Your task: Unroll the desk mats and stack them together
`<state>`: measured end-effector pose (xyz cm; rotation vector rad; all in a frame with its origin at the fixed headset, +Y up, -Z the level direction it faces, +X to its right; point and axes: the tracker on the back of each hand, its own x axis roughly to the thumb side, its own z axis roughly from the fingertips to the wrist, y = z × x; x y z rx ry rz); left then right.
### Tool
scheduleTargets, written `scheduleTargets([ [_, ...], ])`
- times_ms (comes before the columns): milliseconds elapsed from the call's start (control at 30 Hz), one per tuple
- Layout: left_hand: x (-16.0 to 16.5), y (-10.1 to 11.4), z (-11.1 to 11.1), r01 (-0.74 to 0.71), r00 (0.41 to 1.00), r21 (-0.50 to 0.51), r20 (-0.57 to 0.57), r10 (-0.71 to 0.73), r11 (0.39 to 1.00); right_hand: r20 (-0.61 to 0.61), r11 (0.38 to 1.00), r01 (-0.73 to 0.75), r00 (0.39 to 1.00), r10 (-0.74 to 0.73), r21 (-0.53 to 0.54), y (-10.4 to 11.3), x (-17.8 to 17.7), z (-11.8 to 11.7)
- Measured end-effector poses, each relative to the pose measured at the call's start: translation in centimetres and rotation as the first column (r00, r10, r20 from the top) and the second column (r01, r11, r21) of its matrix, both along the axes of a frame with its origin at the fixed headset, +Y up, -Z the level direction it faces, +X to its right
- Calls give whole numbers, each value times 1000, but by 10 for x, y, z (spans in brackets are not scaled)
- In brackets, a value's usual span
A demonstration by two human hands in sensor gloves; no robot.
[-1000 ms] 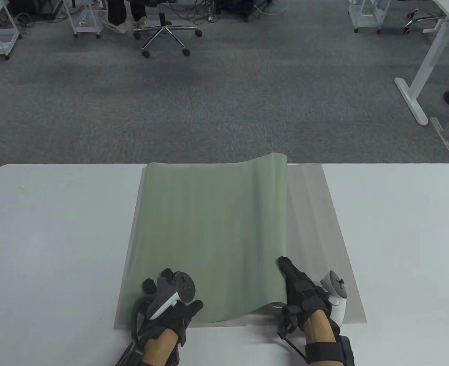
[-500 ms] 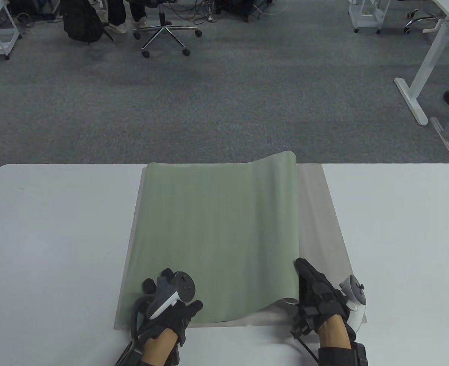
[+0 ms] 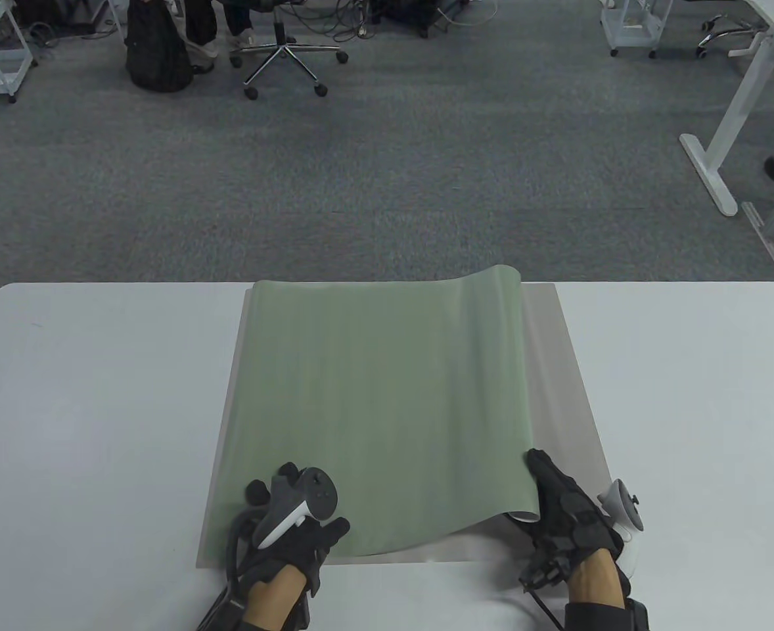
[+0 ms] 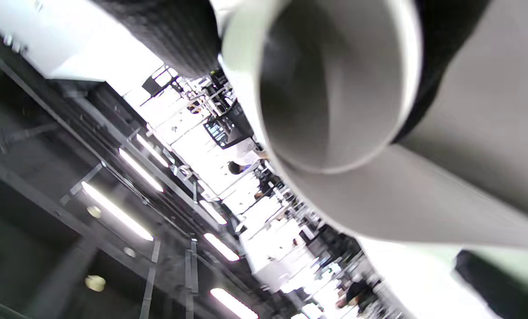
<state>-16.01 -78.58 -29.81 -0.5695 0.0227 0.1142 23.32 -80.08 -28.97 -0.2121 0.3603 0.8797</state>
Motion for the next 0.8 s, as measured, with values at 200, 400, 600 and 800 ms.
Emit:
scheduleTargets([
  [200, 0, 0, 0, -5, 1000, 0, 2, 5, 1000, -72, 1000, -10, 997, 12, 24, -2, 7, -4],
  [400, 0, -1, 0, -9, 1000, 4, -1, 9, 1000, -24, 987, -159, 987, 159, 17, 3, 22, -4],
  [600, -1, -1, 1, -11, 1000, 7, -8, 12, 1000, -10, 999, 5, 1000, -5, -38, -4, 40, -3],
  [800, -1, -2, 2, -23, 1000, 12, -19, 23, 1000, -26, 1000, -5, 1000, 5, -30, -6, 44, -4],
])
